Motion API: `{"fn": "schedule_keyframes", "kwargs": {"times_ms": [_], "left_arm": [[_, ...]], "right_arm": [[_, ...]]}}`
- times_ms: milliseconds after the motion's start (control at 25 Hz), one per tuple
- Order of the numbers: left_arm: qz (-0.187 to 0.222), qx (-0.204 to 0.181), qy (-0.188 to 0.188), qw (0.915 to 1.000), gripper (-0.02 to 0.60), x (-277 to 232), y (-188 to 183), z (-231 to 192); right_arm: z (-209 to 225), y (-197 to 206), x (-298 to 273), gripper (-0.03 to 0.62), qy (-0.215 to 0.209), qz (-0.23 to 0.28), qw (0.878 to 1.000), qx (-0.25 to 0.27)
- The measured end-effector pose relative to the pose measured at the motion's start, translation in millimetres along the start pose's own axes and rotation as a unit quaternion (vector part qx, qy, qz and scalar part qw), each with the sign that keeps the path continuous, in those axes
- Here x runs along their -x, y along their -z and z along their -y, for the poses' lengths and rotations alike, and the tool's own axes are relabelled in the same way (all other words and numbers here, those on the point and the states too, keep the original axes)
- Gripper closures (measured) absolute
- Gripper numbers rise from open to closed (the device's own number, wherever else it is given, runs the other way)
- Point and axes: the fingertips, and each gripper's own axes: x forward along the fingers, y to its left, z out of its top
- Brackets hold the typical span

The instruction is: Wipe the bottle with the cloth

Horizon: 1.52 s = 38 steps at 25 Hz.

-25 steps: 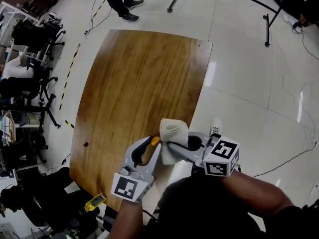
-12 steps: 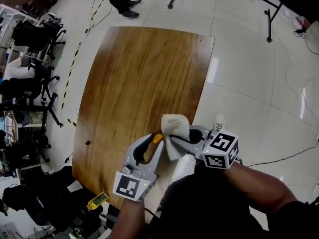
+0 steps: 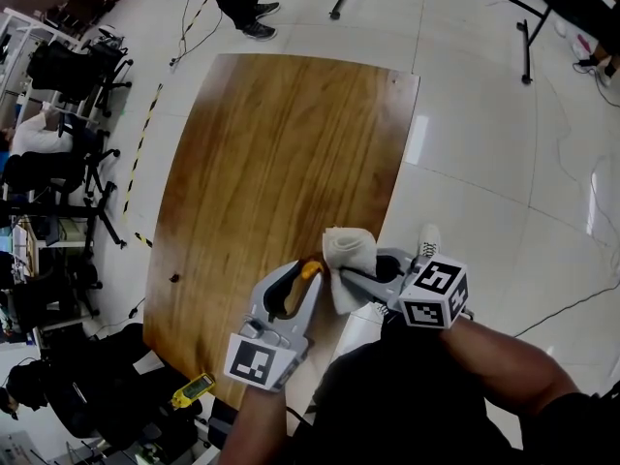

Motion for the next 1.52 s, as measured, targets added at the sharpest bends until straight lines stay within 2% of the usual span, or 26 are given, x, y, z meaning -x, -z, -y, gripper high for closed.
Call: {"fn": "schedule_keyframes", "kwargs": {"times_ms": [320, 640, 840, 1080, 1160, 1320, 1440, 1520], "left_arm": [[0.003, 0.006, -0.002, 1.0000, 0.465, 0.2, 0.7, 1.0], [0.004, 0.006, 0.000, 1.0000, 0.465, -0.5, 2.4, 0.6], [0.011, 0.004, 0.001, 0.9999, 0.465, -2.0, 0.6, 2.1], [0.012, -0.003, -0.003, 0.9999, 0.465, -0.6, 3.4, 0.5], [0.008, -0.009, -0.002, 0.9999, 0.465, 4.5, 4.6, -0.7], [0.008, -0.002, -0.004, 1.0000, 0.464, 3.0, 3.4, 3.6], [0.000, 0.003, -0.003, 1.0000, 0.394, 3.2, 4.9, 9.1], [0.002, -0.005, -0.009, 0.9999, 0.389, 7.4, 0.5, 12.5]], "right_arm": [[31.1, 28.6, -5.0, 0.520, 0.038, -0.035, 0.998, -0.026], [54.5, 43.1, -13.7, 0.520, 0.099, -0.092, 0.990, -0.038], [62.6, 50.8, -14.8, 0.520, 0.132, -0.140, 0.981, -0.008], [68.6, 58.5, -21.1, 0.520, 0.149, -0.201, 0.966, 0.066], [60.1, 58.6, -20.8, 0.520, 0.147, -0.211, 0.964, 0.073], [42.0, 32.0, 13.0, 0.520, 0.124, -0.188, 0.972, 0.065], [27.0, 3.3, 43.4, 0.520, 0.098, -0.165, 0.981, 0.037], [15.1, -19.3, 55.2, 0.520, 0.076, -0.151, 0.985, 0.023]]}}
